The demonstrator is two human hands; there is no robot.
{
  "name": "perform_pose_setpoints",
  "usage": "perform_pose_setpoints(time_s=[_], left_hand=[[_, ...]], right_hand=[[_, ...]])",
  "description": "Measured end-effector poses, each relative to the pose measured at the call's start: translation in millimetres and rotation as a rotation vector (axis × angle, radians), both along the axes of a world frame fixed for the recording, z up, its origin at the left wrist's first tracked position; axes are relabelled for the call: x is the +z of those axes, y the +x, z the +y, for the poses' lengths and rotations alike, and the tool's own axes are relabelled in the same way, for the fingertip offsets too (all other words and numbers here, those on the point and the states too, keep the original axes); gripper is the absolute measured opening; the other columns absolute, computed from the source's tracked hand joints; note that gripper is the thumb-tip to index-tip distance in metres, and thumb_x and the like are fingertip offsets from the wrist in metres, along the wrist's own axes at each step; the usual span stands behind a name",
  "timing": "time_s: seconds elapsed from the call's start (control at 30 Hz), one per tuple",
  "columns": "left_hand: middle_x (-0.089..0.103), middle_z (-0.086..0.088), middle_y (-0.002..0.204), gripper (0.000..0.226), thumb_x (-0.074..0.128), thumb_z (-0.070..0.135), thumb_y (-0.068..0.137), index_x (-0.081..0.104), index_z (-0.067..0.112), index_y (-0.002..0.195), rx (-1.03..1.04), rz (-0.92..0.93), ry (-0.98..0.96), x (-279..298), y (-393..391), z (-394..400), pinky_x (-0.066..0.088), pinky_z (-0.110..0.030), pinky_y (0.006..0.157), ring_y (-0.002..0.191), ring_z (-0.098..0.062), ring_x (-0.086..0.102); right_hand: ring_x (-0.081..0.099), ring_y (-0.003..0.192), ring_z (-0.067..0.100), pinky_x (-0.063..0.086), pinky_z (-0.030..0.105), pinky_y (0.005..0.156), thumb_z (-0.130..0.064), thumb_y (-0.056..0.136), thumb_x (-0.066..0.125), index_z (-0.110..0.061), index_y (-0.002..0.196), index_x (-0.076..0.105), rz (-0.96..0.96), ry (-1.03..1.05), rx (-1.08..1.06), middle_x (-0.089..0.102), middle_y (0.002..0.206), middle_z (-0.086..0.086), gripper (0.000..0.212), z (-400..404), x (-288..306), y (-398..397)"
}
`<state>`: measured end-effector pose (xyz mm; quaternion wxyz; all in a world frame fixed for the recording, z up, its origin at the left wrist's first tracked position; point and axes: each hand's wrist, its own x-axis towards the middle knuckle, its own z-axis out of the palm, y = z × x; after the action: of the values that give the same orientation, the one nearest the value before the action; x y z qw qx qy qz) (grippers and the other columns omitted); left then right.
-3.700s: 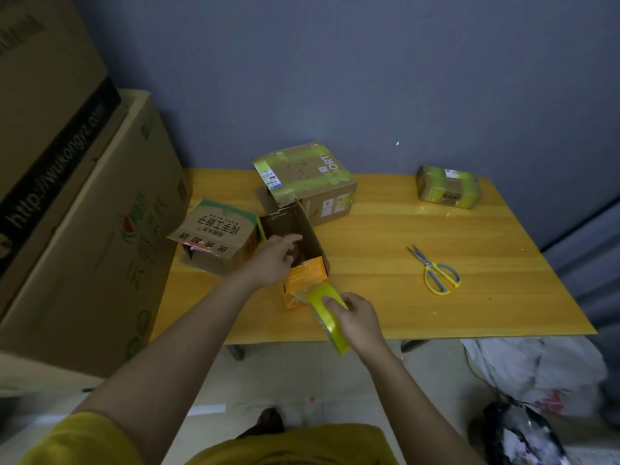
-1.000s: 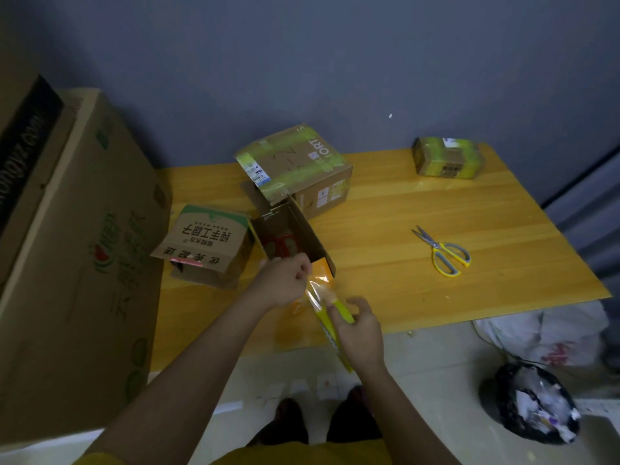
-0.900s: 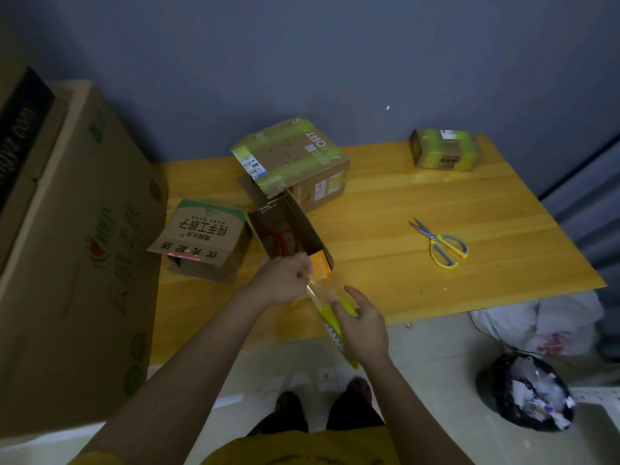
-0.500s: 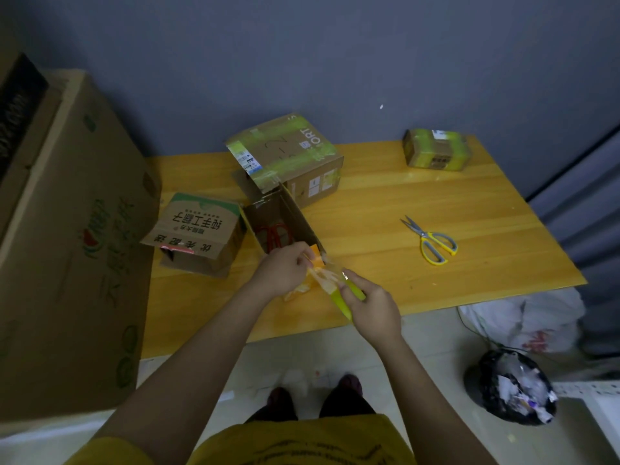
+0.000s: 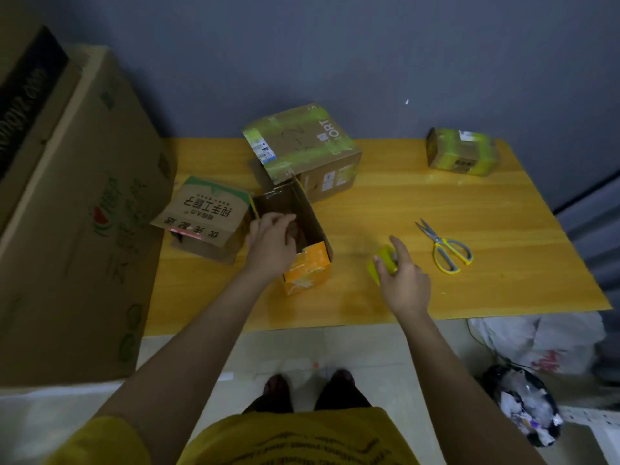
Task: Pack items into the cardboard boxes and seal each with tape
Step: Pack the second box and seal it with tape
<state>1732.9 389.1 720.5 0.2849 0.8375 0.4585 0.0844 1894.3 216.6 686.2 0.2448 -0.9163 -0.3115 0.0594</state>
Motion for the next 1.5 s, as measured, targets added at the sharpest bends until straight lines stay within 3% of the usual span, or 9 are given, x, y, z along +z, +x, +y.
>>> perform_pose_setpoints(time_s=[0.23,0.37,0.47,0.53,0.67,0.77,0.87,1.17,1.5], left_hand=[[0.006,-0.011,0.155,0.061,0.049,0.016,0.095,0.021,0.015,0.149,0.239,-0.008,-0.119,-17,7,-10,0.014,-0.042,0.114,0.142,-0.031,0.004],[0.009,-0.014,0.154,0.062,0.049,0.015,0.098,0.016,0.011,0.151,0.355,-0.127,-0.185,-19,16,-9,0.023,-0.035,0.110,0.142,-0.031,0.014],[0.013,-0.015,0.153,0.061,0.048,0.015,0.099,0.016,0.010,0.150,0.410,-0.162,-0.190,-19,22,-6,0.031,-0.037,0.107,0.140,-0.033,0.022],[0.016,-0.016,0.153,0.060,0.048,0.017,0.099,0.017,0.009,0.150,0.456,-0.138,-0.164,-20,26,-1,0.035,-0.040,0.103,0.138,-0.035,0.026],[0.030,-0.020,0.149,0.058,0.048,0.022,0.099,0.020,0.009,0.148,0.536,-0.068,-0.130,-26,29,13,0.039,-0.045,0.095,0.133,-0.038,0.035],[0.049,-0.022,0.133,0.048,0.044,0.016,0.100,0.028,0.008,0.144,0.560,-0.061,-0.131,-29,26,25,0.042,-0.041,0.078,0.117,-0.039,0.050],[0.060,-0.022,0.117,0.043,0.041,0.007,0.099,0.035,0.010,0.141,0.596,-0.130,-0.160,-38,9,33,0.039,-0.034,0.063,0.097,-0.038,0.058],[0.036,-0.008,0.147,0.044,0.028,0.013,0.105,0.029,0.014,0.149,0.721,-0.544,-0.370,-92,-14,19,0.032,-0.010,0.086,0.127,-0.019,0.039],[0.030,-0.003,0.151,0.048,0.027,0.019,0.106,0.017,0.019,0.152,0.677,-0.623,-0.536,-117,-15,20,0.033,-0.021,0.101,0.133,-0.013,0.034]], right_hand=[[0.057,0.110,0.038,0.033,0.048,0.106,-0.036,0.095,0.057,-0.015,0.150,0.032,-0.062,-0.296,0.220,0.065,0.114,0.019,0.064,20,-58,41],[0.061,0.107,0.026,0.035,0.035,0.099,-0.043,0.098,0.049,-0.018,0.154,0.014,-0.086,-0.543,0.417,0.067,0.111,0.007,0.071,17,-73,43],[0.044,0.130,0.030,0.037,0.039,0.102,-0.043,0.092,0.061,-0.020,0.155,0.001,0.019,-0.687,0.446,0.047,0.140,0.011,0.090,28,-58,48],[0.031,0.136,0.035,0.038,0.044,0.103,-0.033,0.091,0.061,-0.021,0.154,0.011,0.080,-0.572,0.424,0.034,0.147,0.013,0.081,43,-35,51],[0.045,0.126,0.028,0.042,0.039,0.101,-0.037,0.097,0.052,-0.017,0.146,0.034,0.448,0.013,0.415,0.039,0.141,0.010,0.056,95,-1,35],[0.047,0.127,0.027,0.044,0.043,0.101,-0.047,0.097,0.049,-0.018,0.152,0.023,0.549,-0.020,0.487,0.039,0.147,0.010,0.068,130,4,16],[0.060,0.095,0.027,0.050,0.035,0.073,-0.014,0.101,0.045,-0.016,0.147,0.035,0.583,0.044,0.391,0.060,0.123,0.011,0.046,135,-13,20],[0.049,0.122,0.027,0.046,0.039,0.092,-0.019,0.106,0.035,-0.026,0.140,0.047,0.942,0.105,0.022,0.049,0.137,0.003,0.037,128,-60,17],[0.053,0.122,0.027,0.053,0.038,0.090,-0.019,0.106,0.031,-0.022,0.144,0.041,1.034,0.121,0.067,0.046,0.143,0.008,0.039,128,-83,0]])
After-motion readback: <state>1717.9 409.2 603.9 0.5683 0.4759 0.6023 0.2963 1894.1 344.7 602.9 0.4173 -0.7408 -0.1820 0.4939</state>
